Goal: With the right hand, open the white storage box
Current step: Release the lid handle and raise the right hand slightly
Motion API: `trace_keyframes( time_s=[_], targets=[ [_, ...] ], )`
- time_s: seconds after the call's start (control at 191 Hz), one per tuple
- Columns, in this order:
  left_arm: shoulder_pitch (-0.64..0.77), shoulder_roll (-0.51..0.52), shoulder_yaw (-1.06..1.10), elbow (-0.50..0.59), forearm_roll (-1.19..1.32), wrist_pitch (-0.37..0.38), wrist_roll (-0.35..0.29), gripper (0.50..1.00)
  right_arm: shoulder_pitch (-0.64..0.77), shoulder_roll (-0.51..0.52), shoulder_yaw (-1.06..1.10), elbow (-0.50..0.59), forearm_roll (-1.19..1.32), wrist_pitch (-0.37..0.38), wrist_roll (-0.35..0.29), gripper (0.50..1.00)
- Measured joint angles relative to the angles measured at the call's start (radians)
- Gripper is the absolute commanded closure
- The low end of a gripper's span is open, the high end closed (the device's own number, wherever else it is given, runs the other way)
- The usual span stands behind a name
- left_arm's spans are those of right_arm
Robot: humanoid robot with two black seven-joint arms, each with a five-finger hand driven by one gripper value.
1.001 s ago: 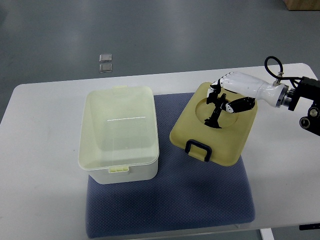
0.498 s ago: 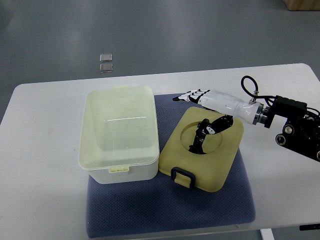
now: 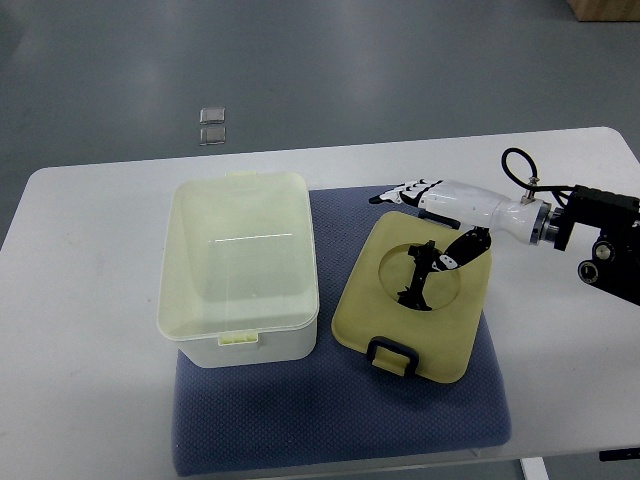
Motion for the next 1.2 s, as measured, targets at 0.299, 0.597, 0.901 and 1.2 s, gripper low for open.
trace_keyframes(
  time_s=[0.299,0.597,0.901,1.2],
  targets=[
    [0.000,0.000,0.003,-0.001,0.000,0.000,0.001,0.500,0.036,-0.114,0.006,0.000,0.003,0.136,0.000,0.572],
    [0.000,0.000,0.002,-0.002,0.000,0.000,0.036,0.500,0.032,-0.092,0.019,0.015,0.006,0.132,0.000,0.572],
    [0.000,0.000,0.000,-0.004,0.000,0.000,0.045,0.500,0.036,-0.027,0.020,0.058,0.002,0.137,0.000,0.572],
    [0.000,0.000,-0.001,-0.003,0.000,-0.001,0.046,0.500,0.071,-0.041,0.017,0.038,-0.040,0.143,0.000,0.572]
  ],
)
